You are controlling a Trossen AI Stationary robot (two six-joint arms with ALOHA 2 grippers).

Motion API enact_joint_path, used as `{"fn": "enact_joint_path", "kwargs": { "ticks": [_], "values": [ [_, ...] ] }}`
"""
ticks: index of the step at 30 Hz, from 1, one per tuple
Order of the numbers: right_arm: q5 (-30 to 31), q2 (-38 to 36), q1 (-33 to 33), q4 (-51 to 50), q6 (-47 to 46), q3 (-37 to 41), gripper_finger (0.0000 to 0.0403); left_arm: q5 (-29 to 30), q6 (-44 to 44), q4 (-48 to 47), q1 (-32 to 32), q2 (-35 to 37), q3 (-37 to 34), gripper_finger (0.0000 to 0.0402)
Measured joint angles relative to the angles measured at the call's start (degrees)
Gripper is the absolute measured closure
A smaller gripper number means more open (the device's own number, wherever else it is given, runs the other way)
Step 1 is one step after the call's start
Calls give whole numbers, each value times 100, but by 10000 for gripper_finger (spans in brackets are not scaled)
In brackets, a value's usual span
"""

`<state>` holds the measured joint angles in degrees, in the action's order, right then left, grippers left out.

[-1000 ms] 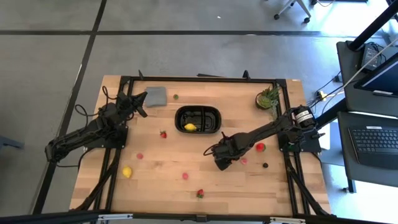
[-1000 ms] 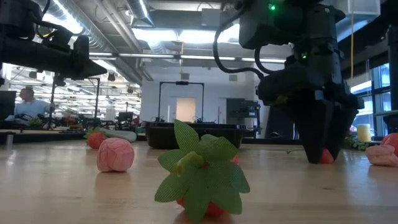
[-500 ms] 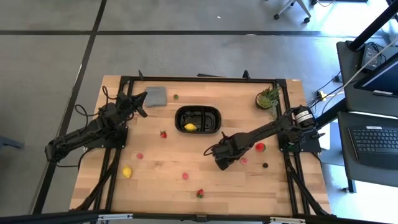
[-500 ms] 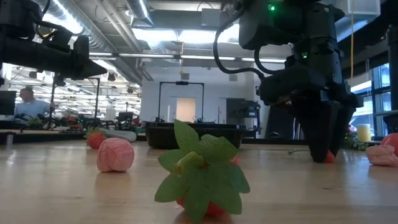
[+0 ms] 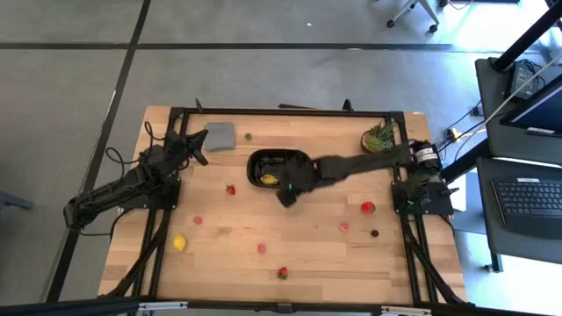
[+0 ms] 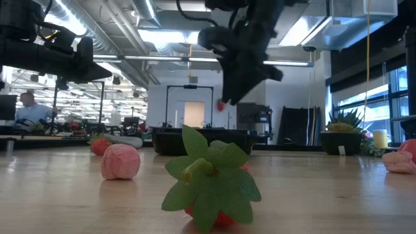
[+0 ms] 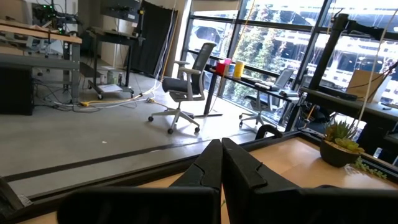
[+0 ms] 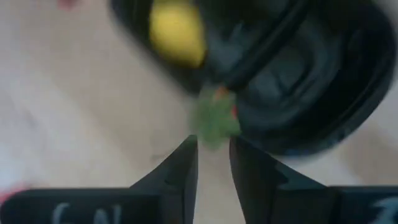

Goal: Pick and placing Produce into tupperware
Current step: Put the right red strawberry into the black container, then put the right pink peach into the black container

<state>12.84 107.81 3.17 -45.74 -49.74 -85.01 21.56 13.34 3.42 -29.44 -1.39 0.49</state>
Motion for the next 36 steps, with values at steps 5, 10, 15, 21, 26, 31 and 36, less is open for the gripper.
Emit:
{"fn": "enact_joint_path", "kwargs": {
  "ticks": [5, 10, 15, 21, 26, 31, 36],
  "values": [
    [61, -3, -519, 221, 369, 104, 338, 0, 0, 0, 1, 0, 0, 401],
    [26, -3, -762, 519, 393, 507, 381, 0, 0, 0, -1, 0, 0, 401],
    [19, -1, -799, 506, 394, 675, 398, 0, -1, 0, 0, 0, 1, 401],
    [9, -3, -804, 573, 397, 673, 368, 0, -2, 0, 0, 0, 1, 401],
    [16, -3, -797, 573, 397, 673, 350, 0, -2, 0, -1, 0, 2, 401],
    [16, -3, -799, 571, 379, 673, 341, 0, -2, 0, 1, 0, 0, 401],
    [8, -3, -799, 569, 377, 673, 330, 0, -2, 0, 1, 0, 0, 401]
  ]
}}
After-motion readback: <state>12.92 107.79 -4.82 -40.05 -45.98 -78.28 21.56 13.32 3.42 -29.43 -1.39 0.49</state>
